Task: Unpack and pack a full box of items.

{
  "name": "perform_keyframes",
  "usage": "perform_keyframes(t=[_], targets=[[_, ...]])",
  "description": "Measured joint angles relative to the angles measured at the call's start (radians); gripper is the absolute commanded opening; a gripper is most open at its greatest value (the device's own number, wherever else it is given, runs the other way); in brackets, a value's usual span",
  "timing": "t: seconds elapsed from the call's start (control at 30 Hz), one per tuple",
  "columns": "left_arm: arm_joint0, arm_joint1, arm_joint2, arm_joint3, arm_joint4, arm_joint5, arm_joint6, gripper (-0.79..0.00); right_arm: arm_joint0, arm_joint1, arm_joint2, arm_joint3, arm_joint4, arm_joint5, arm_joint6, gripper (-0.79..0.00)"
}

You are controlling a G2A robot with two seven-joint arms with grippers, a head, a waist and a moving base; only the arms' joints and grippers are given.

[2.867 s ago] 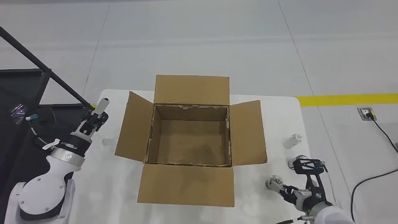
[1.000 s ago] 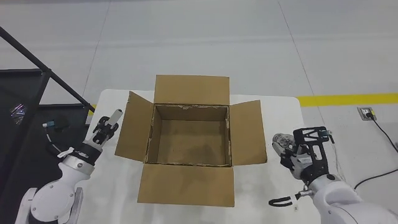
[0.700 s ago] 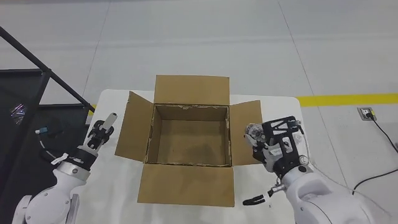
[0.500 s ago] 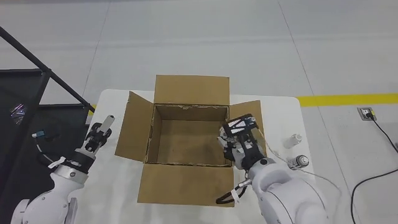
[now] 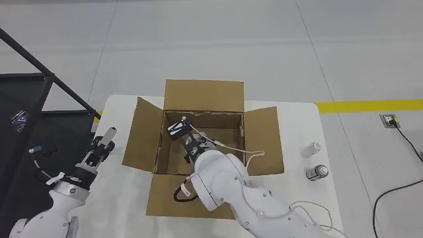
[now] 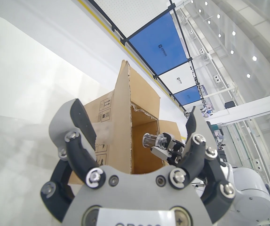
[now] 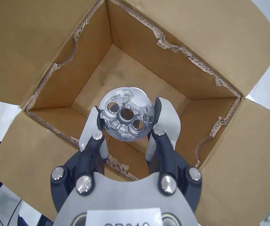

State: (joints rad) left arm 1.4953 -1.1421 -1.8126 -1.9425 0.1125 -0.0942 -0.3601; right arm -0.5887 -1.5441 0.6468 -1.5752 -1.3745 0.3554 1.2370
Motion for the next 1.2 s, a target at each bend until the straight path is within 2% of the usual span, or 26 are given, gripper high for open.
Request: perform_keyframes(t=[0.5,0.57,0.67,0.87,1.0,1.2], targets=[[0.013,0.001,0.001,-0.006,0.016,0.005,-0.001,0.0,-0.007,0.001,0.005,-0.002,-0.001,0.003,-0.019,-0.785],[0.013,0.001,0.001,-0.006,0.016,0.005,-0.001,0.0,-0.024,0.001,0.022,0.018,0.002,0.015,-0.056,-0.785],[0.013,0.001,0.001,-0.006,0.016,0.005,-0.001,0.0,-0.027,-0.009,0.042,0.067,0.047,-0.021,-0.137,-0.785],[0.013,0.001,0.001,-0.006,0.016,0.005,-0.001,0.0,0.068,-0.057,0.029,0.299,0.175,-0.107,-0.236,-0.785],[0.013,0.001,0.001,-0.006,0.016,0.005,-0.001,0.0,0.162,-0.111,-0.001,0.535,0.281,-0.15,-0.303,-0.785],[0.013,0.001,0.001,-0.006,0.016,0.005,-0.001,0.0,0.247,-0.188,-0.052,0.799,0.371,-0.196,-0.376,-0.785]])
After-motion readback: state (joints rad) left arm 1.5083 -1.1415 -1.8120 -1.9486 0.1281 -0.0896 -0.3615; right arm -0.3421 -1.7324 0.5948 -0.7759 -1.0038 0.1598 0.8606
